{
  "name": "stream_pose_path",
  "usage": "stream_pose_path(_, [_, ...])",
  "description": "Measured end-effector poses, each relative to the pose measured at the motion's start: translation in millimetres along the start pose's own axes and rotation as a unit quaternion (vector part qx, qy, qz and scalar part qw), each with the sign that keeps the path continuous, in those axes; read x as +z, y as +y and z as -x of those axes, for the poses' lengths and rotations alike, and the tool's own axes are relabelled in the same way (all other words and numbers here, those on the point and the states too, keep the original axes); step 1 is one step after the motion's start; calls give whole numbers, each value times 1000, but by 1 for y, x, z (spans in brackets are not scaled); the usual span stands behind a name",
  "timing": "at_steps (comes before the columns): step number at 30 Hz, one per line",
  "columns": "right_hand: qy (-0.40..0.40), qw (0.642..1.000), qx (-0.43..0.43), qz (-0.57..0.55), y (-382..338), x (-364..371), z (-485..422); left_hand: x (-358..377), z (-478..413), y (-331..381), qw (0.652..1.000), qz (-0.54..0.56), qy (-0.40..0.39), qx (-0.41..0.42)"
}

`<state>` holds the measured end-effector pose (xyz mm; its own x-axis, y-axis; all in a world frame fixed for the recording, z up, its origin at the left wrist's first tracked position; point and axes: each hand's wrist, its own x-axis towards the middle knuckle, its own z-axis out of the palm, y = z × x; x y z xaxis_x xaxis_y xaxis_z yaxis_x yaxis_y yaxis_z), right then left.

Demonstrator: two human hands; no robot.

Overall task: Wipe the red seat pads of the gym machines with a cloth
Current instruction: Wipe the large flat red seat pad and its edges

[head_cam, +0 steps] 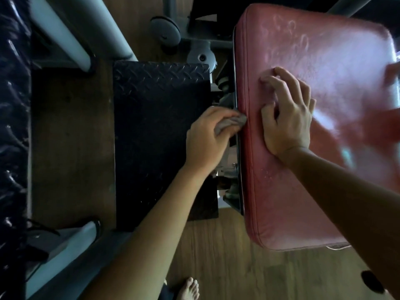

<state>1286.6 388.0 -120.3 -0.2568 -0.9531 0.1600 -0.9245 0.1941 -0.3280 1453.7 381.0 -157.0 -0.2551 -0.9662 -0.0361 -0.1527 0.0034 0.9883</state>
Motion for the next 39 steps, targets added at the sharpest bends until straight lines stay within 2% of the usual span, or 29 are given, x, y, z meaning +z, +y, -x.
stream_pose_path(3, [2, 1000, 1, 1, 0, 0, -1, 3, 17, 4, 1000, 5, 14, -12])
stream_pose_path(7, [0, 1000, 1, 1, -1, 0, 0, 3, 57, 1, 1000, 6, -14, -14])
stream_pose_path(10, [0, 1000, -1, -1, 0, 0, -1, -2, 32, 0, 999, -18, -27, -14])
stream_pose_path(13, [1, 1000, -1, -4, 1, -1, -1, -2, 3, 4, 999, -19, -1, -30])
stream_pose_path(16, [0, 1000, -5, -13, 0, -1, 0, 4, 10, 6, 998, 1, 19, -62])
stream_pose_path(20, [0, 1000, -9, -12, 1, -1, -1, 1, 44, 7, 999, -5, -16, -37])
stream_pose_path(23, [2, 1000, -9, -25, 2, -1, -1, -3, 37, 7, 999, -26, -34, -30])
stream_pose_path(28, [10, 999, -13, -43, 3, -4, 3, 6, 26, 0, 999, -28, 19, -39])
stream_pose_path(31, [10, 998, -13, -53, 3, -5, 4, 13, 46, -1, 998, -16, 38, -54])
stream_pose_path(34, [-14, 997, -11, -81, 6, -9, 20, 15, 84, -1, 998, 1, 23, -63])
stream_pose_path(39, [-75, 993, -24, -90, 20, -33, 120, 13, 164, 1, 997, 34, -15, -61])
